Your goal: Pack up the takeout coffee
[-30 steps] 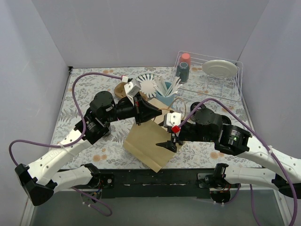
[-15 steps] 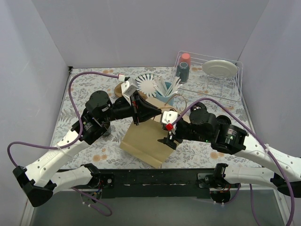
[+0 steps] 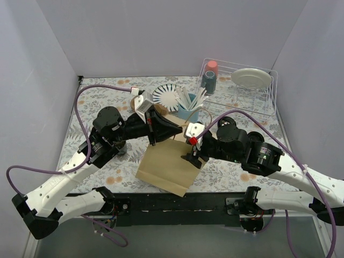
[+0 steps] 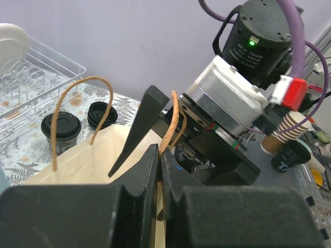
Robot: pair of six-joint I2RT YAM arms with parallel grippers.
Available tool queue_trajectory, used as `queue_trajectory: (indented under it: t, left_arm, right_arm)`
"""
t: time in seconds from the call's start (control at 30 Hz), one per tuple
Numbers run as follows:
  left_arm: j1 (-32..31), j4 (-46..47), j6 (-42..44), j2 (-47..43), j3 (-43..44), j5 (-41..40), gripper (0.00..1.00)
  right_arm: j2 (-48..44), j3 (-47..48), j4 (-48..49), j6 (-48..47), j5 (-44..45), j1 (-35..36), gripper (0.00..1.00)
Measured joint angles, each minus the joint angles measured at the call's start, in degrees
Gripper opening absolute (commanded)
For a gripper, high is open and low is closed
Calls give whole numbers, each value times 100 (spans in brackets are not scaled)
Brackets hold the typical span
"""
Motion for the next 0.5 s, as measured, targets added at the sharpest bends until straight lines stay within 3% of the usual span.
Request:
queue_trajectory:
  t: [0.5]
  left_arm:
    - [2, 295, 258, -378, -721, 149, 0]
  right_arm:
    - [-46, -42, 437, 450, 227, -133, 84]
